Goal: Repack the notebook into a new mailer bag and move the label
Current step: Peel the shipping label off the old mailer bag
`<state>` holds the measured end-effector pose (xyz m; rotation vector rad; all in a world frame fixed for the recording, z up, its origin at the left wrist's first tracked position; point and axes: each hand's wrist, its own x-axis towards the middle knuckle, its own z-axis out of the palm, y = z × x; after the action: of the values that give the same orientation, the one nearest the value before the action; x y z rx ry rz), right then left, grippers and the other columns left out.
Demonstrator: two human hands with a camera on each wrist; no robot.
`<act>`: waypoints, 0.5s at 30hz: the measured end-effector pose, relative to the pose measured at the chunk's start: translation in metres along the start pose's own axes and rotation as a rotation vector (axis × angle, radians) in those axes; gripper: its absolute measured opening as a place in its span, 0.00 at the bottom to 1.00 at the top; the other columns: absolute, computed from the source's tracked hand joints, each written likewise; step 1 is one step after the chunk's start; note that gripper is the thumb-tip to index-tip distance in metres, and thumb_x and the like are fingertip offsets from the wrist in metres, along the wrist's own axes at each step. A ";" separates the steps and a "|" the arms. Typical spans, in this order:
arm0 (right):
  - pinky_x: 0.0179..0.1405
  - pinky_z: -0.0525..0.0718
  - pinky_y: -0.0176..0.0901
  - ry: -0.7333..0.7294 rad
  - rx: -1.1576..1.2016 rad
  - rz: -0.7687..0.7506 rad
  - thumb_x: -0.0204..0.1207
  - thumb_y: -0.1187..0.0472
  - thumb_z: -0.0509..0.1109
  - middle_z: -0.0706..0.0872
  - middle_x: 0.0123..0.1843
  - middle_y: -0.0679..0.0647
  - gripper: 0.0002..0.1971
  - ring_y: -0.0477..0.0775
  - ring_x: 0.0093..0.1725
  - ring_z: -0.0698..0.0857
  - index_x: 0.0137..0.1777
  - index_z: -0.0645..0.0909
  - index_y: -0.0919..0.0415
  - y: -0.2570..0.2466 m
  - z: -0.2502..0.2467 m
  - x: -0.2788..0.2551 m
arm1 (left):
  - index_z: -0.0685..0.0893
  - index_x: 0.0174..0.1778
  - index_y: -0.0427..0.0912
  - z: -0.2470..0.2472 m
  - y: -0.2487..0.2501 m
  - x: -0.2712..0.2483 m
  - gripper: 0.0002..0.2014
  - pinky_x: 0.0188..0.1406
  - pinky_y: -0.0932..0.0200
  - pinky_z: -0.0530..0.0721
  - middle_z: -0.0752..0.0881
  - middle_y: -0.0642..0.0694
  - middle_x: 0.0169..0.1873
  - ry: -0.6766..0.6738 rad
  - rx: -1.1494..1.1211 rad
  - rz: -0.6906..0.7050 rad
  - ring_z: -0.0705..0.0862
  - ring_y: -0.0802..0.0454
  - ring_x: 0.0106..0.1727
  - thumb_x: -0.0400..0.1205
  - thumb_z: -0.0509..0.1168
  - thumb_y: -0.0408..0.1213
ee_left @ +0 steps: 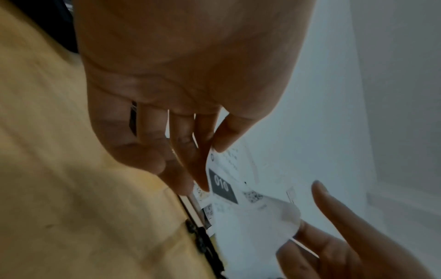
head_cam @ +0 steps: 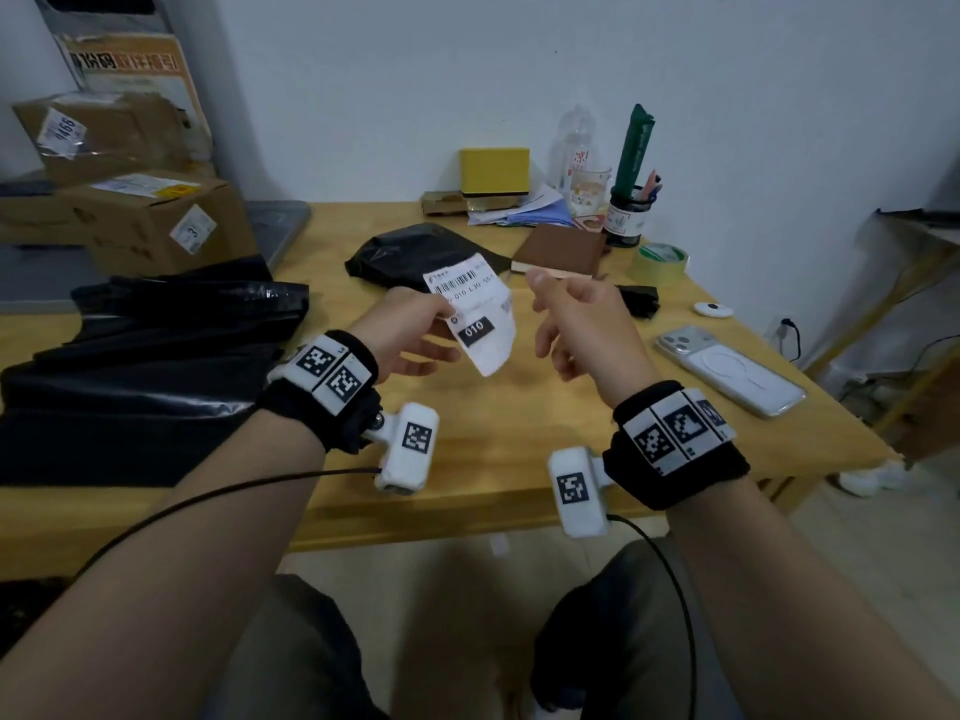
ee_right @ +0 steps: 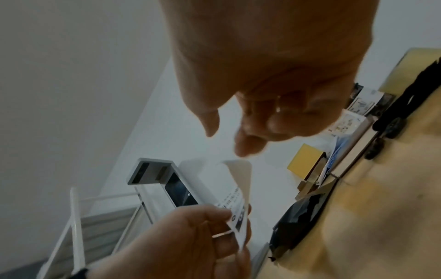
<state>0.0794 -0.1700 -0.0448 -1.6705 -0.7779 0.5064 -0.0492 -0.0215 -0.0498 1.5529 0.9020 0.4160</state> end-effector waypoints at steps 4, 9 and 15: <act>0.20 0.69 0.37 -0.134 -0.353 0.116 0.78 0.30 0.65 0.90 0.29 0.55 0.31 0.50 0.20 0.74 0.50 0.86 0.61 0.022 0.004 -0.010 | 0.84 0.60 0.44 0.003 -0.020 -0.010 0.11 0.35 0.56 0.85 0.93 0.43 0.47 -0.076 0.144 -0.053 0.92 0.45 0.40 0.86 0.59 0.40; 0.18 0.65 0.37 -0.273 -0.452 0.178 0.79 0.48 0.73 0.85 0.24 0.53 0.20 0.51 0.20 0.71 0.42 0.90 0.68 0.040 0.008 -0.021 | 0.84 0.57 0.42 0.003 -0.032 -0.016 0.10 0.35 0.56 0.82 0.94 0.46 0.44 -0.150 0.269 -0.100 0.93 0.45 0.41 0.87 0.61 0.41; 0.15 0.65 0.35 -0.365 -0.539 0.229 0.80 0.49 0.73 0.80 0.19 0.52 0.22 0.48 0.15 0.68 0.31 0.86 0.65 0.041 0.009 -0.031 | 0.91 0.50 0.46 0.003 -0.042 -0.014 0.06 0.23 0.64 0.77 0.92 0.52 0.34 -0.158 0.497 -0.027 0.85 0.59 0.30 0.83 0.71 0.43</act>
<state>0.0617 -0.1911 -0.0893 -2.2169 -1.0590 0.8308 -0.0684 -0.0351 -0.0870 1.9903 0.9455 0.0429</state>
